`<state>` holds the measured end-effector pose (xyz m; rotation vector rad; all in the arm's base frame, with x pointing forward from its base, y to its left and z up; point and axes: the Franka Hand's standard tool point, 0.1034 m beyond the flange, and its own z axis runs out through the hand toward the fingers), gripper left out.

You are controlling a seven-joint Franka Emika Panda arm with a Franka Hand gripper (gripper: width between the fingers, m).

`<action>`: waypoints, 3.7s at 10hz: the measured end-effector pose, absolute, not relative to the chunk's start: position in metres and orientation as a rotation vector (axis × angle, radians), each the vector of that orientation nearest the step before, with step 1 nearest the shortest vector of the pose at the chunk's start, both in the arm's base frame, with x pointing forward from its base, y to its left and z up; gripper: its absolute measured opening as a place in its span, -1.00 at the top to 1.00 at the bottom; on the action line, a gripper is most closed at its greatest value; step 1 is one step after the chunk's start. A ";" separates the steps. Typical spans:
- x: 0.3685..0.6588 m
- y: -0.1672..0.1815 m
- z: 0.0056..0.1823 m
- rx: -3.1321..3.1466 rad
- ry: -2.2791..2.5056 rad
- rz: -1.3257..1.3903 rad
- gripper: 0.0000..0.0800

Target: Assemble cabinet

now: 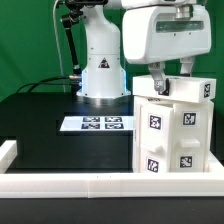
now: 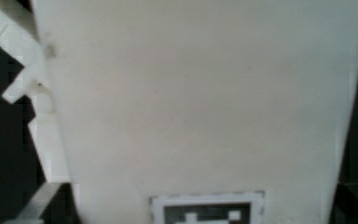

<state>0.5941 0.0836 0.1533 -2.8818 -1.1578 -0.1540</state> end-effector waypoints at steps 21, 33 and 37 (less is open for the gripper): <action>0.595 0.085 0.152 -2.699 1.356 -0.111 -0.40; 0.594 0.088 0.151 -1.605 2.476 0.063 -0.40; 0.594 0.093 0.151 -1.588 2.462 0.091 -0.67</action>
Offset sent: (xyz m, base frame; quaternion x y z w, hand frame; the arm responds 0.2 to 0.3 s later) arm -0.0087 -0.0005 -0.0007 0.0021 0.0171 0.1994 0.9798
